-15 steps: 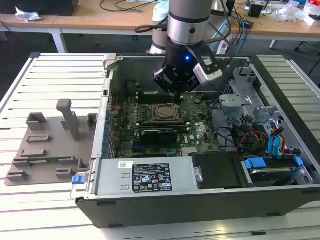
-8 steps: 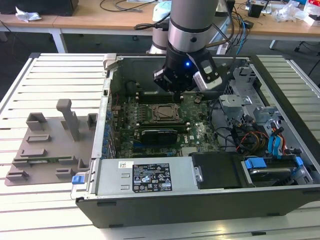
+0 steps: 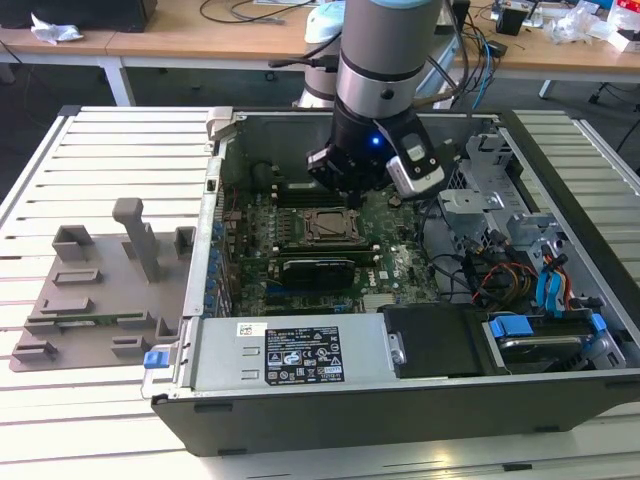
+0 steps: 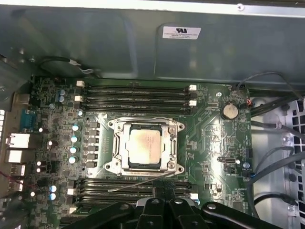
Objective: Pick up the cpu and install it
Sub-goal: 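Install the second cpu locking lever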
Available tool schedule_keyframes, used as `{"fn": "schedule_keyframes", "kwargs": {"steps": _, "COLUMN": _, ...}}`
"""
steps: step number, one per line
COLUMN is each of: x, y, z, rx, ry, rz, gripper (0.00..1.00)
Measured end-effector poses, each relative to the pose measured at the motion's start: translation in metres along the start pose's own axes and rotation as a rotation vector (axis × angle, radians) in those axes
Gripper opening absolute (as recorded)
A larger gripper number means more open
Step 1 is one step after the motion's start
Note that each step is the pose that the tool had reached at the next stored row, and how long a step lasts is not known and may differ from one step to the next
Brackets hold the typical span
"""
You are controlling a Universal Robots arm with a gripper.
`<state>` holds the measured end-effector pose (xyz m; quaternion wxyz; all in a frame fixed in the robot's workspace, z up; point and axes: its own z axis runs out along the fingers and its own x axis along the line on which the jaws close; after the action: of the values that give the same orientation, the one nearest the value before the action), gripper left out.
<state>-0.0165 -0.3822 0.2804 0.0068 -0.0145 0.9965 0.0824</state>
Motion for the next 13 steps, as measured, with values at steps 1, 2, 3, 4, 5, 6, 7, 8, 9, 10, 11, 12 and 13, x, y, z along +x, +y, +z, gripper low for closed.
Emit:
{"fn": "schedule_keyframes", "kwargs": {"steps": 1, "x": 0.0000, "y": -0.0003, "z": 0.0014, "rx": 0.0001, "ry": 0.0000, "rz": 0.000, "gripper": 0.11}}
{"fn": "schedule_keyframes", "kwargs": {"steps": 2, "x": 0.0001, "y": -0.0007, "z": 0.0041, "rx": 0.0001, "ry": 0.0000, "rz": 0.000, "gripper": 0.11}}
{"fn": "schedule_keyframes", "kwargs": {"steps": 3, "x": 0.0001, "y": -0.0012, "z": 0.0074, "rx": 0.0000, "ry": -0.0001, "rz": 0.000, "gripper": 0.11}}
{"fn": "schedule_keyframes", "kwargs": {"steps": 4, "x": 0.0001, "y": -0.0015, "z": 0.0094, "rx": 0.0000, "ry": 0.0000, "rz": 0.000, "gripper": 0.11}}
{"fn": "schedule_keyframes", "kwargs": {"steps": 5, "x": 0.0002, "y": -0.0018, "z": 0.0109, "rx": 0.0000, "ry": 0.0000, "rz": 0.000, "gripper": 0.11}}
{"fn": "schedule_keyframes", "kwargs": {"steps": 6, "x": 0.0002, "y": -0.0020, "z": 0.0119, "rx": 0.0000, "ry": -0.0001, "rz": 0.000, "gripper": 0.11}}
{"fn": "schedule_keyframes", "kwargs": {"steps": 7, "x": 0.0002, "y": -0.0022, "z": 0.0133, "rx": 0.0000, "ry": 0.0000, "rz": 0.000, "gripper": 0.11}}
{"fn": "schedule_keyframes", "kwargs": {"steps": 8, "x": 0.0002, "y": -0.0025, "z": 0.0149, "rx": -0.0001, "ry": -0.0001, "rz": 0.000, "gripper": 0.11}}
{"fn": "schedule_keyframes", "kwargs": {"steps": 9, "x": 0.0003, "y": -0.0028, "z": 0.0168, "rx": 0.0000, "ry": 0.0000, "rz": 0.000, "gripper": 0.11}}
{"fn": "schedule_keyframes", "kwargs": {"steps": 10, "x": 0.0003, "y": -0.0032, "z": 0.0189, "rx": 0.0000, "ry": 0.0000, "rz": 0.000, "gripper": 0.11}}
{"fn": "schedule_keyframes", "kwargs": {"steps": 11, "x": 0.0003, "y": -0.0034, "z": 0.0204, "rx": 0.0000, "ry": 0.0000, "rz": 0.000, "gripper": 0.11}}
{"fn": "schedule_keyframes", "kwargs": {"steps": 12, "x": 0.0004, "y": -0.0035, "z": 0.0213, "rx": 0.0000, "ry": 0.0000, "rz": 0.000, "gripper": 0.11}}
{"fn": "schedule_keyframes", "kwargs": {"steps": 13, "x": 0.0004, "y": -0.0038, "z": 0.0226, "rx": 0.0000, "ry": 0.0000, "rz": 0.000, "gripper": 0.11}}
